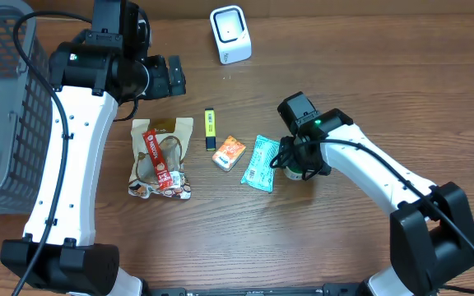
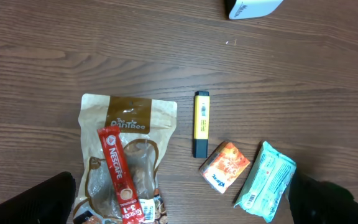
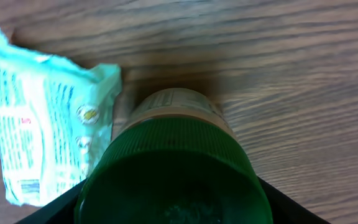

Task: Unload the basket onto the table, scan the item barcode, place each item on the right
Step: 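Close the right gripper on the green jar and lift it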

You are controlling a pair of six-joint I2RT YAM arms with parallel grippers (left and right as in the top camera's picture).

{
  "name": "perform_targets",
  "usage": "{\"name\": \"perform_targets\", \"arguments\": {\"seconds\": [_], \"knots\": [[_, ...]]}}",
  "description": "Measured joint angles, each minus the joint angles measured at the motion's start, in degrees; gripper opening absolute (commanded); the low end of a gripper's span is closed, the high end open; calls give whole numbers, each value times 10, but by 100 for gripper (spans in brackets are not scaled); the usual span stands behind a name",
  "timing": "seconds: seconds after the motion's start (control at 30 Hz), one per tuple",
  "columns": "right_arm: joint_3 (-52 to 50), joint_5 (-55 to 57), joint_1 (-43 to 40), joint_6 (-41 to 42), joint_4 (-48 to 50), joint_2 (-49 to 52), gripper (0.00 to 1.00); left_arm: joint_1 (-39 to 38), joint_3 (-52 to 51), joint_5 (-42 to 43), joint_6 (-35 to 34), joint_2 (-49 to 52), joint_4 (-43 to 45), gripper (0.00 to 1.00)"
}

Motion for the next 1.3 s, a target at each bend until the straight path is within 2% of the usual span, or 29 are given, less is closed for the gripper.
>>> {"name": "perform_targets", "arguments": {"seconds": [0.27, 0.53, 0.9, 1.03, 1.2, 1.3], "knots": [[0, 4, -7, 57, 3, 0, 68, 0, 0, 0, 0, 0, 0, 100], [-1, 21, -7, 71, 11, 0, 80, 0, 0, 0, 0, 0, 0, 100], [-16, 34, -7, 71, 55, 0, 80, 0, 0, 0, 0, 0, 0, 100], [-31, 34, -7, 71, 66, 0, 79, 0, 0, 0, 0, 0, 0, 100], [-51, 34, -7, 71, 95, 0, 70, 0, 0, 0, 0, 0, 0, 100], [-53, 35, -7, 71, 100, 0, 70, 0, 0, 0, 0, 0, 0, 100]]}}
